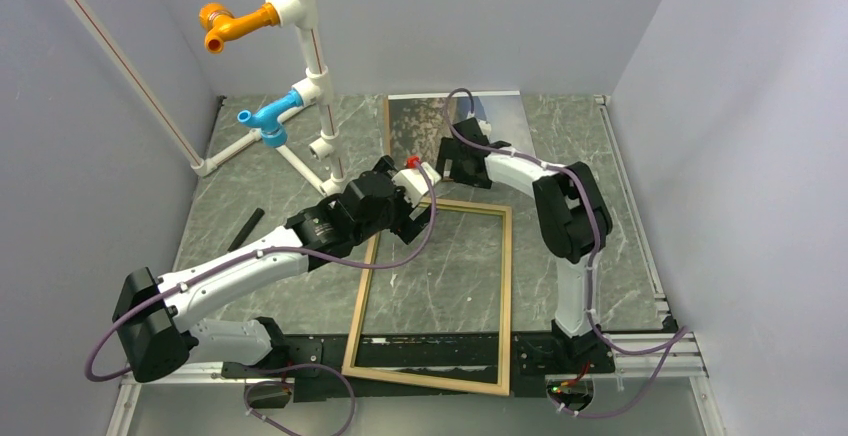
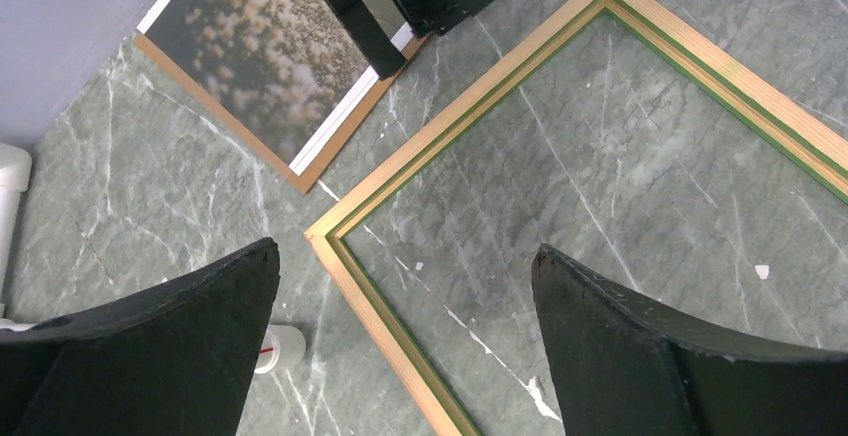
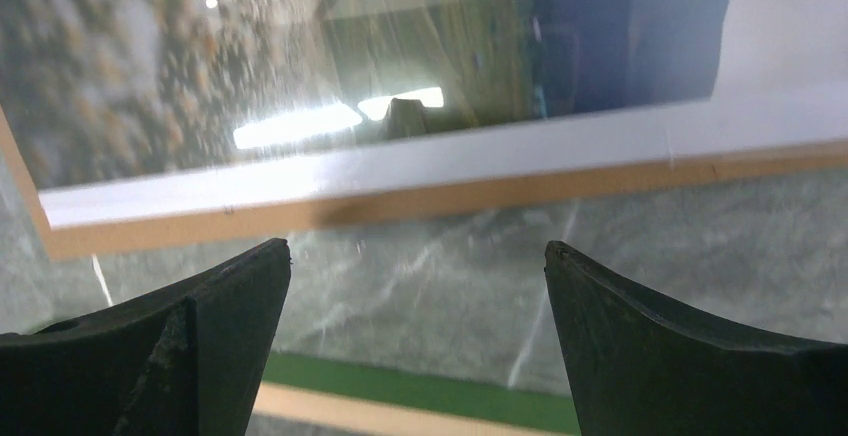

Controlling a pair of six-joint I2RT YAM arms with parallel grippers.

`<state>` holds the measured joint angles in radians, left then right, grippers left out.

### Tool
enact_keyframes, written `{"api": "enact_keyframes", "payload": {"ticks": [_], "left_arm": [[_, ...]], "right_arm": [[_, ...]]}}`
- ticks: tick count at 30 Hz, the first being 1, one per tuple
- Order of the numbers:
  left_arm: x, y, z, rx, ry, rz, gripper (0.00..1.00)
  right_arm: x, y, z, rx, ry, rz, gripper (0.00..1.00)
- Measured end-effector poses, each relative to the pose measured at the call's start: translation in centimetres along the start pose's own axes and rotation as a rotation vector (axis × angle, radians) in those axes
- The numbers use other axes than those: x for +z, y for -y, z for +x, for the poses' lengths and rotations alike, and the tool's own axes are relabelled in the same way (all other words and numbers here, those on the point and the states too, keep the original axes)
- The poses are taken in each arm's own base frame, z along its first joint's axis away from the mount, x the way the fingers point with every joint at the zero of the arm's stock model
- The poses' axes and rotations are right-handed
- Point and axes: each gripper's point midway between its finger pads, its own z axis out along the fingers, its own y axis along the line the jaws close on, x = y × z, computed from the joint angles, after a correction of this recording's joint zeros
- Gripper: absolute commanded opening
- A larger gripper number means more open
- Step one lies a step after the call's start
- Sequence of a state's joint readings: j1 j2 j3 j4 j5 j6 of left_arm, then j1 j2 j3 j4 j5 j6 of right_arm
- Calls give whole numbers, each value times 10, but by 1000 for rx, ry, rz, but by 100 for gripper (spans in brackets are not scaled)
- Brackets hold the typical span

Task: Put the photo into the frame
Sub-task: Move the photo frame to the center of the board.

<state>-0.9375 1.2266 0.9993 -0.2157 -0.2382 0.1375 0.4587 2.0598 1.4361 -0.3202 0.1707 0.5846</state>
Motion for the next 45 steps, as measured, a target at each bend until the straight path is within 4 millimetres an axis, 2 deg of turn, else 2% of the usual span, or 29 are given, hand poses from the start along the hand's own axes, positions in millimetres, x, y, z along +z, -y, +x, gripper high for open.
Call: {"api": "enact_keyframes", "payload": {"ticks": [5,10,14,16,19,24,28,32,35,38,40,45], "left_arm": [[0,1,0,-7,0,2,99],[-1,4,5,-50,-20,7,99],[0,10,14,-137,-83,11,99],[-2,13,22,-199,-118,9,99],[-8,19,35,-307,-157,2,99],[-31,28,69,-498,-227,-19,99],[-46,35,103,-629,-309,-55,99],[-56,44,149,-721,-423,-107,99],[-64,49,181,-749,-521,-155,99],[-67,52,202,-760,-605,-200,99],[-66,55,213,-756,-650,-217,93],[-62,65,234,-751,-731,-219,71]], "right_arm": [[-28,7,11,3,-21,-23,100],[-73,12,4,15,16,-61,100],[-107,25,1,35,48,-75,100],[-116,35,6,45,43,-71,100],[-123,54,27,57,2,-53,100],[-133,85,66,96,-93,-38,100],[-137,99,85,146,-153,-51,100],[-139,108,98,191,-201,-66,100],[-146,112,101,207,-206,-75,100],[-156,109,93,209,-170,-103,100],[-162,107,88,209,-147,-116,100],[-168,107,84,209,-126,-125,100]]}}
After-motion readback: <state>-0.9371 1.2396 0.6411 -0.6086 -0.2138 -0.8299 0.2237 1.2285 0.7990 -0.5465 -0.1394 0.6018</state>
